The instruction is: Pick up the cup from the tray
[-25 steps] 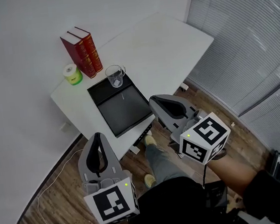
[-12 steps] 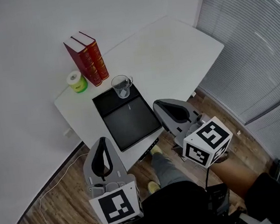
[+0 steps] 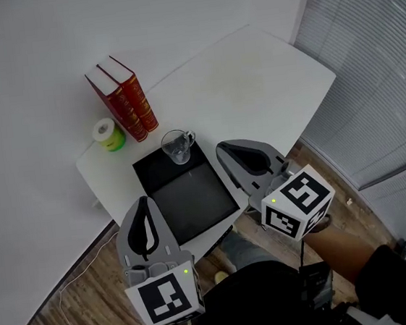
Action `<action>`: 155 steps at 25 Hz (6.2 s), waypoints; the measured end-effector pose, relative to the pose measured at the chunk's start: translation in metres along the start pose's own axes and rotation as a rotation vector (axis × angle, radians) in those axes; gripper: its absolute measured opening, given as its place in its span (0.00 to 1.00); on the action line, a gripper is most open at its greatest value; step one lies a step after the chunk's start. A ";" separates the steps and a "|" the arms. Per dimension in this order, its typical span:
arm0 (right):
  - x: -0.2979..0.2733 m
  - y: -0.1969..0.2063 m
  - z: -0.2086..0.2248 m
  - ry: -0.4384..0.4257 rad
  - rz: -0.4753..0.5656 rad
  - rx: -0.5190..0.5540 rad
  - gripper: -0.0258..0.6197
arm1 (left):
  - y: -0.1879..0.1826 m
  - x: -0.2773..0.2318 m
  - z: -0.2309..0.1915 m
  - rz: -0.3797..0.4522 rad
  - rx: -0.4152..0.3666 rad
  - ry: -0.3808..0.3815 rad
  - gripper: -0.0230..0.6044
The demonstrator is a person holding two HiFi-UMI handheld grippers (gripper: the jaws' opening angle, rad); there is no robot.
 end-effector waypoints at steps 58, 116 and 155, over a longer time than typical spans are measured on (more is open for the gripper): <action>-0.139 0.164 0.107 -0.405 -0.300 0.093 0.24 | 0.001 -0.120 -0.022 -0.135 -0.036 -0.287 0.04; -0.194 0.193 0.080 -0.244 -0.369 0.204 0.11 | 0.009 -0.098 -0.056 -0.115 -0.009 -0.346 0.04; -0.170 -0.010 0.096 -0.417 -0.227 0.016 0.11 | -0.003 -0.089 -0.059 -0.056 0.019 -0.357 0.04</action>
Point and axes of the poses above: the fingertips, and each gripper's own axes: x backward along the fingers, z to its right, y out of its underside, the point moved 6 cm from there along x, backward along the fingers, and after that the axes turned 10 degrees about x, right-handed, at the moved point
